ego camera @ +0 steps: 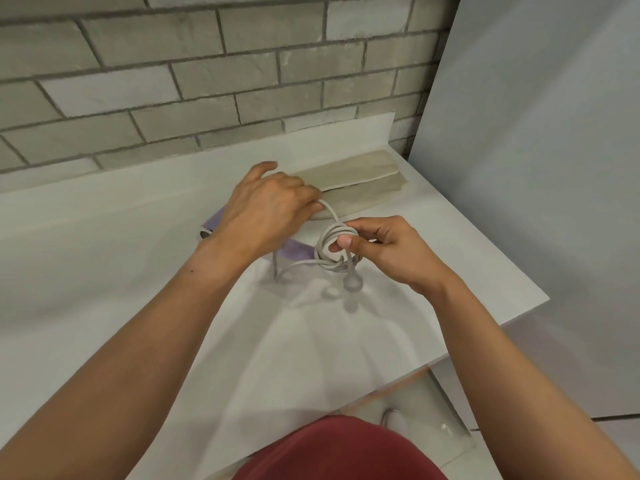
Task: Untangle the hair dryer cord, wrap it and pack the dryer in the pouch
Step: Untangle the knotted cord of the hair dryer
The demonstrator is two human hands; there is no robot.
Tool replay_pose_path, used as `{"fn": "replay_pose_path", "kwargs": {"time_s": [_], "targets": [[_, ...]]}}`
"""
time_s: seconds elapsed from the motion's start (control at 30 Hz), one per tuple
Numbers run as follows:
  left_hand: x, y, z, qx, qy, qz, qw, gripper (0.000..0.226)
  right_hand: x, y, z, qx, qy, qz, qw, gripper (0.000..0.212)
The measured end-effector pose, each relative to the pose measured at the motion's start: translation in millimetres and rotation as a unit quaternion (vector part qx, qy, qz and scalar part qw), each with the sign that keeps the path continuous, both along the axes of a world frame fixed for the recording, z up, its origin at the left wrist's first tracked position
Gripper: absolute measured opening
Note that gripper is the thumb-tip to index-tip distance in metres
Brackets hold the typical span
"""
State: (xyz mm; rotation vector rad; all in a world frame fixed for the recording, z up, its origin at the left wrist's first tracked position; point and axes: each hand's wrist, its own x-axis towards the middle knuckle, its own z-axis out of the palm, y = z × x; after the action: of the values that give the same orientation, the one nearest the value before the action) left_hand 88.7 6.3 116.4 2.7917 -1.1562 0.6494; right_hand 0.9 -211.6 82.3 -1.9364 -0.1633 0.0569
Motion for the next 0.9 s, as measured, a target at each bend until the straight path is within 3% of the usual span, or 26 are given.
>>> {"fn": "replay_pose_path", "kwargs": {"time_s": [0.17,0.3,0.4,0.5,0.57,0.7,0.8,0.9], "targets": [[-9,7,-6,-0.085,0.003,0.124,0.989,0.042,-1,0,3,0.037,0.017,-0.021,0.999,0.014],[-11,13,-13,-0.071,0.076,0.173,0.979,0.040,4,2,7,-0.002,0.013,-0.011,1.000,0.019],[-8,16,-17,-0.075,0.105,0.107,0.986,0.027,4,3,7,-0.017,0.018,0.008,1.000,0.021],[-7,17,-14,-0.017,0.102,-0.010,0.995,0.059,6,5,4,-0.027,0.017,0.011,0.999,0.018],[-9,11,-13,0.015,0.086,-0.067,0.994,0.046,7,6,4,-0.023,0.008,0.011,1.000,0.017],[-16,8,-9,-0.016,0.062,0.005,0.998,0.053,6,2,8,0.035,0.019,-0.003,0.999,0.017],[-17,10,-10,-0.065,0.109,0.082,0.989,0.038,6,-2,6,0.037,0.019,-0.016,0.999,0.017],[-21,6,-13,-0.101,0.149,0.093,0.979,0.031,7,-1,3,0.047,0.024,-0.019,0.998,0.016]]}}
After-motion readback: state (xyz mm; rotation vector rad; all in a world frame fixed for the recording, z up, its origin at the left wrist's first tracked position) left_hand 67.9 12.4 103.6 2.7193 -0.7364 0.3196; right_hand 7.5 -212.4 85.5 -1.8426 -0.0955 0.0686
